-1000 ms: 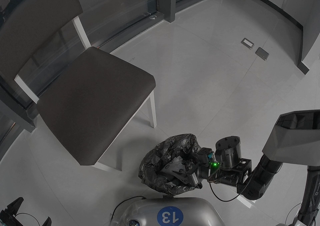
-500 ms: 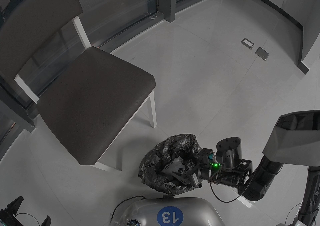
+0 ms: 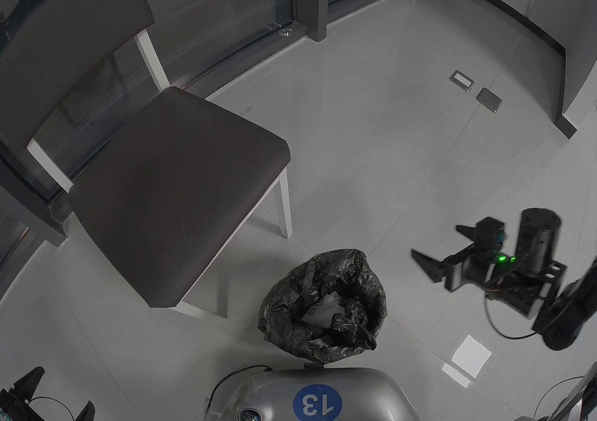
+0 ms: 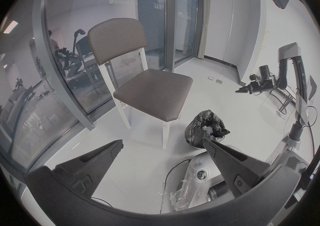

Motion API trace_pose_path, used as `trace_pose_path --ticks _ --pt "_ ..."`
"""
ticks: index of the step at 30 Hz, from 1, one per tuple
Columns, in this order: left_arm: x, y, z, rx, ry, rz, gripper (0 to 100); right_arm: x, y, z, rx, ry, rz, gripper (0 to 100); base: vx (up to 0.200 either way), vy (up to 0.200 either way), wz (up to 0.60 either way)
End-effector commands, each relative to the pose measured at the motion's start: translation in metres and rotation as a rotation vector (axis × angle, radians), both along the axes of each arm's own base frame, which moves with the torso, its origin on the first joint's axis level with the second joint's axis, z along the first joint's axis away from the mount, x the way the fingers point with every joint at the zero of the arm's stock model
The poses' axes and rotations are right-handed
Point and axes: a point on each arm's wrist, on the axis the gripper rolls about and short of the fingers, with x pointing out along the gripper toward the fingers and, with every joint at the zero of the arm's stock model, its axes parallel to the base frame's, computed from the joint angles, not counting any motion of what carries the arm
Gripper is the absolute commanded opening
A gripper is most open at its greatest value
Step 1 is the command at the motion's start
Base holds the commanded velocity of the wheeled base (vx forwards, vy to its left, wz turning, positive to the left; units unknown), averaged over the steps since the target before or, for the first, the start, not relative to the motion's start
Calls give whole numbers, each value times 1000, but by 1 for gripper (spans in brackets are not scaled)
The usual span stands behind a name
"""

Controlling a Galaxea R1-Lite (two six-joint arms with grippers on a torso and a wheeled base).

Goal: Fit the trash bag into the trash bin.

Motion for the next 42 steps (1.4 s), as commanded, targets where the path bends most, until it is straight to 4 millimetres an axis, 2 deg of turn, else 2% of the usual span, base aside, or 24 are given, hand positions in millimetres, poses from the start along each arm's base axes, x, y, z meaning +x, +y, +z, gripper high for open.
trace_pose_path --ticks 1,2,3,4,5,6,9,10,11,15,19,23,26,28,33,42 --pt "-1 0 -1 6 -12 0 100 -131 -115 44 35 -287 -527 100 0 0 0" --pt "-1 0 -1 7 -14 1 100 -135 -116 45 34 -297 -539 100 0 0 0" --pt "-1 0 -1 10 -14 2 100 -156 -119 46 24 -317 -593 100 0 0 0" --pt "-1 0 -1 10 -14 2 100 -156 -119 46 24 -317 -593 100 0 0 0" --pt "-1 0 -1 8 -12 6 100 -185 -119 41 -11 -307 -638 100 0 0 0" --pt "-1 0 -1 7 -12 4 100 -199 -117 37 -33 -310 -638 100 0 0 0" --pt "-1 0 -1 9 -11 4 100 -240 -110 6 -61 -268 -593 100 0 0 0" --pt "-1 0 -1 9 -11 4 100 -240 -110 6 -61 -268 -593 100 0 0 0" --pt "-1 0 -1 6 -10 5 100 -261 -106 -21 -61 -253 -527 100 0 0 0" --pt "-1 0 -1 -1 -10 8 100 -258 -106 -21 -10 -200 -476 100 0 0 0" --pt "-1 0 -1 -5 -9 6 100 -260 -101 -20 96 -208 -135 100 0 0 0" --pt "-1 0 -1 6 -10 6 100 -261 -102 -20 104 -203 -82 100 0 0 0" --pt "-1 0 -1 -3 -9 8 100 -262 -105 -21 86 -234 -227 100 0 0 0" --pt "-1 0 -1 -10 -9 5 100 -264 -110 -21 54 -266 -436 100 0 0 0" --pt "0 0 -1 -94 -4 27 100 -265 -116 -21 32 -287 -714 100 0 0 0" --pt "0 0 0 -220 0 62 100 -265 -116 -22 64 -285 -723 100 0 0 0"
